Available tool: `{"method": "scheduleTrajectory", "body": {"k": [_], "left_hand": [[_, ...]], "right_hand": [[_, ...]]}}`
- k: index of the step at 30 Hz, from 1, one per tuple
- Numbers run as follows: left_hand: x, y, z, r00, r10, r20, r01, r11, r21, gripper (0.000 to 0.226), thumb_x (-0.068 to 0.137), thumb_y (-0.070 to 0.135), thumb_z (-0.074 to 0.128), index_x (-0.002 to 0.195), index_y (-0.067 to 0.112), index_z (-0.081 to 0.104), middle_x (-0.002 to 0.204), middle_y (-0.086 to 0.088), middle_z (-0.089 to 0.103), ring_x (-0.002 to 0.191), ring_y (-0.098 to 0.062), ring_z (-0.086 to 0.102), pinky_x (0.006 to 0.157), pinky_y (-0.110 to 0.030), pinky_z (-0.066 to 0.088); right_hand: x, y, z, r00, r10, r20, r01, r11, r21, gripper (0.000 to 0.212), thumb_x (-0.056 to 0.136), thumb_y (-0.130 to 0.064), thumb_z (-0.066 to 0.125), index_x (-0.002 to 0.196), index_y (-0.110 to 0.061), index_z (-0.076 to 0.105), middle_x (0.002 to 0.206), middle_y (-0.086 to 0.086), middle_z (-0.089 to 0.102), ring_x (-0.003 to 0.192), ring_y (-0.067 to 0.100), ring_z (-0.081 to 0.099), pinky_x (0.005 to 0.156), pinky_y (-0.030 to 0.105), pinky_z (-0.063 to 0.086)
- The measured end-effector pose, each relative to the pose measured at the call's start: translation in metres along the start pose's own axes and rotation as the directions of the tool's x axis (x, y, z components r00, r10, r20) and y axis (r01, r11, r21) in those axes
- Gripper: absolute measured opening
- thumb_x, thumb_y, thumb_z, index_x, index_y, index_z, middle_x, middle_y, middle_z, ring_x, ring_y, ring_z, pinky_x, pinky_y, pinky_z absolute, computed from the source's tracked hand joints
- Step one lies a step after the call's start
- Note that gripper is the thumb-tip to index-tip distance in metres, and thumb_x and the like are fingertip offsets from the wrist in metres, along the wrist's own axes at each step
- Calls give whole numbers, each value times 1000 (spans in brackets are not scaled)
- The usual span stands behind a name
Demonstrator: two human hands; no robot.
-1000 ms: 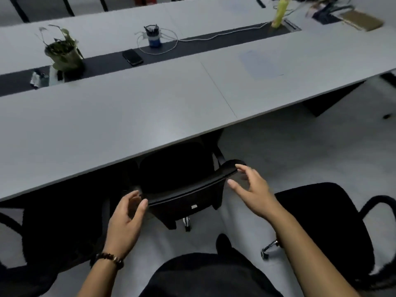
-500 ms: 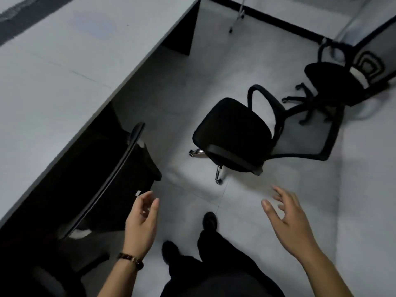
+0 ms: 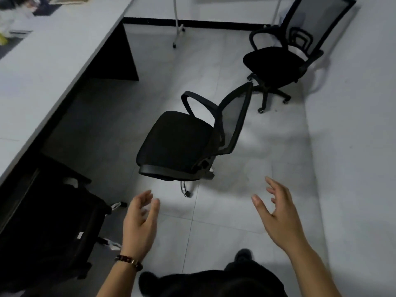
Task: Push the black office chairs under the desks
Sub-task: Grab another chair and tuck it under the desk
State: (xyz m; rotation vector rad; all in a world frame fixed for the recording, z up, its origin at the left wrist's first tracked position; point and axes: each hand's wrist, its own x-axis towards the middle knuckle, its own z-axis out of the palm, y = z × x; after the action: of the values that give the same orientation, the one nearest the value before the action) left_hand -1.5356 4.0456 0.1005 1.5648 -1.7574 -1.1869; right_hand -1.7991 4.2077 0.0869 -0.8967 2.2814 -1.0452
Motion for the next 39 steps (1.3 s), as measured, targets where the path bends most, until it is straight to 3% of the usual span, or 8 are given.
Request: {"method": "scheduleTrajectory", "body": {"k": [2,12,17,22,30,34,36,39], "left_hand": [[-5,25,41,1000,13,25,-14,999,40,35,90,32,57,123,21,54,117,6,58,110,-10,56,95,-39,48],[39,125,168,998,53,-19,-51,997,61,35,92,32,53,126,23,49,119,8,54,110,-5,52,97,-30,42],[90,131,231,989,-107,-98,99,991,-90,32,93,26,53,125,21,50,116,5,55,106,-11,55,90,-32,47],[147,168,278,945,-257,-201,205,947,-245,33,93,29,55,125,21,51,114,2,57,104,-13,56,88,-36,50],[192,178,313,859,-354,-371,334,935,-118,40,92,36,53,128,20,49,121,0,52,110,-15,52,93,-40,50],[195,159,340,749,-441,-494,529,848,45,38,93,40,49,123,17,53,118,-5,56,108,-20,52,94,-46,47],[195,151,362,700,-502,-508,635,763,121,40,95,46,42,122,19,56,122,-6,57,115,-21,49,106,-51,34],[195,142,398,680,-577,-451,724,624,294,62,89,64,21,131,28,49,139,-5,44,137,-24,27,116,-47,-11]], "right_hand": [[25,23,-34,1000,-6,2,6,1000,-1,60,88,-55,52,142,-35,36,139,-17,38,126,4,45,102,35,43],[166,53,-132,995,-80,62,79,997,20,57,90,-52,53,141,-32,38,134,-18,39,125,3,45,102,31,41],[244,72,-139,983,-88,163,95,995,-35,60,87,-57,51,141,-34,38,135,-18,38,125,3,44,103,33,41],[358,49,-158,913,-209,351,268,955,-129,58,90,-54,52,143,-35,36,134,-21,35,127,2,42,104,30,40],[488,-8,-128,694,-361,623,523,847,-91,58,92,-53,49,144,-32,35,142,-14,36,127,1,37,99,25,35],[539,5,-73,529,-401,748,696,709,-113,64,91,-62,39,145,-28,34,150,-4,34,139,14,26,115,41,27],[559,19,-44,446,-352,823,791,586,-177,65,93,-63,35,148,-29,30,157,3,23,146,22,8,120,47,9],[579,44,-14,319,-244,916,893,402,-204,66,92,-70,20,149,-37,23,161,8,7,146,27,-14,116,51,-15]]}}
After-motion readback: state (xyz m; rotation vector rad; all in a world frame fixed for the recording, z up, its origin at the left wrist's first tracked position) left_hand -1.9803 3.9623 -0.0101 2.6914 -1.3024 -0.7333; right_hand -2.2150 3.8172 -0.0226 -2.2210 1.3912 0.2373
